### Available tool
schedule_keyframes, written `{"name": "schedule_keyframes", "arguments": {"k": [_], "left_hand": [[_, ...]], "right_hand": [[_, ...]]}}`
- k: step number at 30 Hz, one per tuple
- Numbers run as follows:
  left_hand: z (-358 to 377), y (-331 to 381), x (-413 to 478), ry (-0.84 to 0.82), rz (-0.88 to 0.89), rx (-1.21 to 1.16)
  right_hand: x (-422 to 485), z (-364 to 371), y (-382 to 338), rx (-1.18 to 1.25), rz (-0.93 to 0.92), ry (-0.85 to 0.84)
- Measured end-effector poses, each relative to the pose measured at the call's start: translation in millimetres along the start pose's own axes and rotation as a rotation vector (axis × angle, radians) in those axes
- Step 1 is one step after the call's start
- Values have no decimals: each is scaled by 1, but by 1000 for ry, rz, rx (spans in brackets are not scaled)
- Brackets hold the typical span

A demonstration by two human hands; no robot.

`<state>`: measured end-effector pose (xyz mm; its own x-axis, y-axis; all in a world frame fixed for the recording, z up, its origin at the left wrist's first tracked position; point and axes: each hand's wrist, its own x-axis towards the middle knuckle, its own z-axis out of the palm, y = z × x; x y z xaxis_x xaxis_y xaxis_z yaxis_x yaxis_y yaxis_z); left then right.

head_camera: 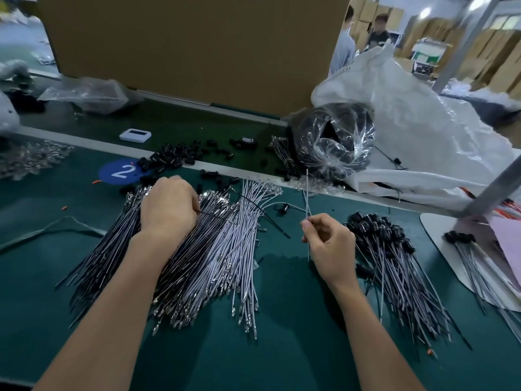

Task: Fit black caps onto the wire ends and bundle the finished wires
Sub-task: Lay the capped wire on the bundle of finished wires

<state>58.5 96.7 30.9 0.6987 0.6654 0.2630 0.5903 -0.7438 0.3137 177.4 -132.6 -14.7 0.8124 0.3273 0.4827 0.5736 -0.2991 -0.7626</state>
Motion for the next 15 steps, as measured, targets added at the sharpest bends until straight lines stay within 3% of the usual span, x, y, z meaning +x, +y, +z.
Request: {"name": "schedule_keyframes", "arguments": {"k": [4, 8, 15], "left_hand": [[-6, 24, -6, 193, 272, -235], [7, 64, -20, 103, 581, -411], [35, 99, -36, 121, 735, -506]], "right_hand": [[3, -2, -5, 212, 160, 1], [3, -9, -10, 438, 340, -103], [5, -4, -14, 580, 457, -271]]}}
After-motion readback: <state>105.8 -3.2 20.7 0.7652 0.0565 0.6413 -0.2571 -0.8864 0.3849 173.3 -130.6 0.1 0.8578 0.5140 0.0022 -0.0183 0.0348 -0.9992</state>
